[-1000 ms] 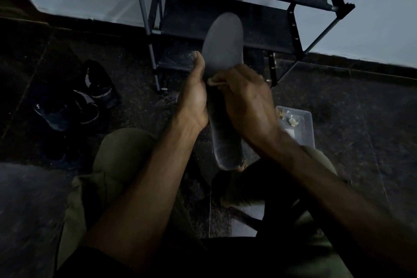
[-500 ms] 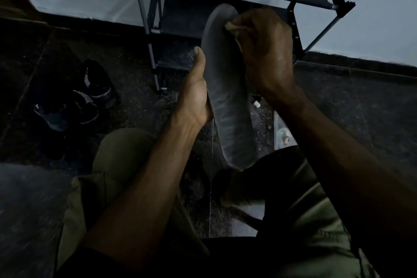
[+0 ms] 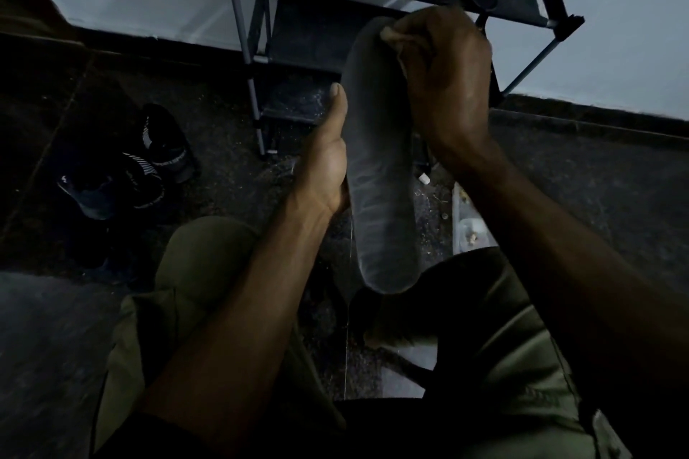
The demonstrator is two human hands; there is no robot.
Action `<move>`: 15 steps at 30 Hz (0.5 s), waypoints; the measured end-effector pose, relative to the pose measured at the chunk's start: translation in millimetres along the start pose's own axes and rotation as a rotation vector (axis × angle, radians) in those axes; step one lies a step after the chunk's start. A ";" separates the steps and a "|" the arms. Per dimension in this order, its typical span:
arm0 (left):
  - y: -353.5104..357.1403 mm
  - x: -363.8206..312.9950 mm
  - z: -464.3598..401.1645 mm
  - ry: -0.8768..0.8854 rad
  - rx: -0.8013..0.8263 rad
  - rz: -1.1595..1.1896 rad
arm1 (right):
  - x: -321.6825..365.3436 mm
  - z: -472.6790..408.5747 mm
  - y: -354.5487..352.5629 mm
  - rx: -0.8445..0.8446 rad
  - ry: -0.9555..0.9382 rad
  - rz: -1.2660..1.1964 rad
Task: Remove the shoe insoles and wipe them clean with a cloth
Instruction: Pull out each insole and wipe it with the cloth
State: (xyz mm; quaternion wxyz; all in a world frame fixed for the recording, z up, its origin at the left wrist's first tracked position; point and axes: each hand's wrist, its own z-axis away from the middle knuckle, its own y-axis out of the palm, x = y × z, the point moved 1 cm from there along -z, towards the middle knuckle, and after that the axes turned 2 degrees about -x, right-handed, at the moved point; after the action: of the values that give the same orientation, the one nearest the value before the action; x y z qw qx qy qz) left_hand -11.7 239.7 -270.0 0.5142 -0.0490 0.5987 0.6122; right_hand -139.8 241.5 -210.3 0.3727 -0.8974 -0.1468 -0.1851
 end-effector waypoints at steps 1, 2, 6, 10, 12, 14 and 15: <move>-0.5 -0.6 0.6 0.003 0.005 0.014 | 5.3 7.8 0.7 0.042 -0.027 0.008; -1.4 -1.2 0.8 0.004 0.005 0.030 | 11.8 19.0 1.2 0.094 -0.063 0.017; -5.2 -2.0 1.1 0.007 0.011 0.054 | 23.2 46.3 1.7 0.185 -0.144 0.003; -0.2 -1.1 1.2 0.045 0.021 -0.042 | 9.2 7.4 1.3 0.018 -0.048 0.035; 0.1 -0.9 0.0 0.067 0.036 -0.049 | 3.6 -11.9 2.0 -0.059 0.004 0.017; -1.9 -1.9 -0.8 0.078 0.035 -0.053 | 7.7 -12.5 5.3 -0.026 -0.003 0.008; -3.2 -2.3 -0.8 0.075 0.034 -0.047 | 13.8 -5.5 7.3 0.014 -0.032 0.006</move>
State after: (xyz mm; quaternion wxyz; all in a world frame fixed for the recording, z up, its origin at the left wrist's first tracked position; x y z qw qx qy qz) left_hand -8.8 237.0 -270.8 0.5064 -0.0769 0.6265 0.5875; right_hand -125.8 234.3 -205.2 0.3770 -0.8981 -0.1513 -0.1683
